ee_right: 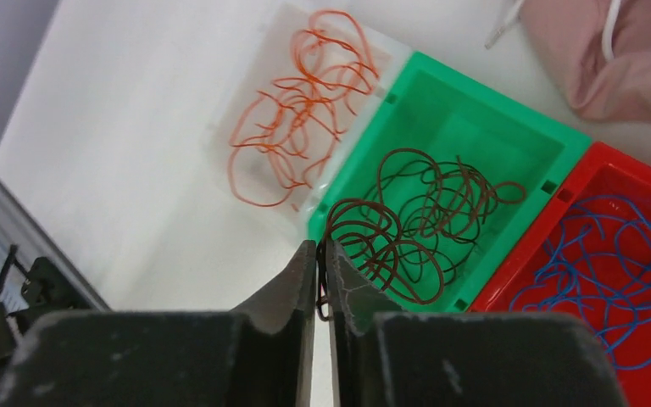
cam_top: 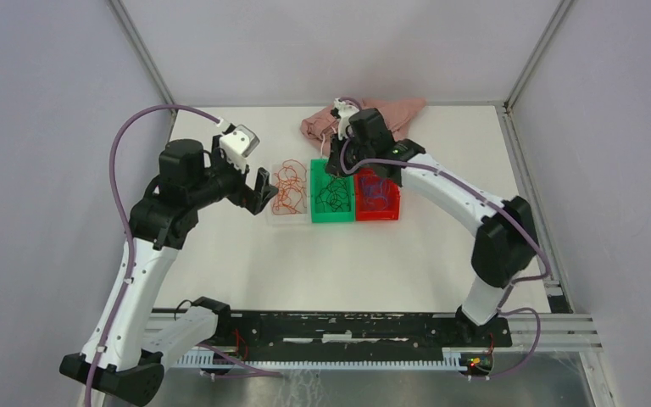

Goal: Untangle the cables

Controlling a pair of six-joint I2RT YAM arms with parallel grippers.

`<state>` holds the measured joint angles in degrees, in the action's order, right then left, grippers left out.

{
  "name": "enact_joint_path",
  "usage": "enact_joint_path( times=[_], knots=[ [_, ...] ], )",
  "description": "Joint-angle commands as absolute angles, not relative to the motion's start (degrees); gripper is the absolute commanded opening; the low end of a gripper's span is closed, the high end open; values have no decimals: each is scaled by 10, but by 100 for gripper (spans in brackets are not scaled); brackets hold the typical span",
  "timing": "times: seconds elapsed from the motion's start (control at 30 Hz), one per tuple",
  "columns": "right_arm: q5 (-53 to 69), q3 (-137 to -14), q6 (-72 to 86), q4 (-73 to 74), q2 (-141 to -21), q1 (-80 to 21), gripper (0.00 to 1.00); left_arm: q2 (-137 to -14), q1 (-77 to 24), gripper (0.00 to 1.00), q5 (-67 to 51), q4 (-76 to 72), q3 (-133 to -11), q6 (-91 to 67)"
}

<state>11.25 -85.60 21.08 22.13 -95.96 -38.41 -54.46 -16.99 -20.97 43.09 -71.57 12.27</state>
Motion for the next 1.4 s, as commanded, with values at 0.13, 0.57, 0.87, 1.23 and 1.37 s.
enact_joint_path(
  times=[0.13, 0.57, 0.87, 1.23, 1.37],
  knots=[
    [94, -969, 205, 269, -1083, -357, 50, -545, -164, 99, -173, 396, -714, 90],
    [-73, -812, 171, 256, -886, -345, 99, -620, -5, 99, -219, 300, -661, 92],
    [-249, -601, 249, 239, -728, -214, 99, -670, 44, 99, -218, 50, -459, 99],
    [-510, -345, 226, -11, -673, -146, 99, -760, 45, 99, -169, -512, -188, 5],
    [-552, -281, 153, -160, -694, -145, 99, -780, 43, 99, -158, -552, -165, 3]
  ],
)
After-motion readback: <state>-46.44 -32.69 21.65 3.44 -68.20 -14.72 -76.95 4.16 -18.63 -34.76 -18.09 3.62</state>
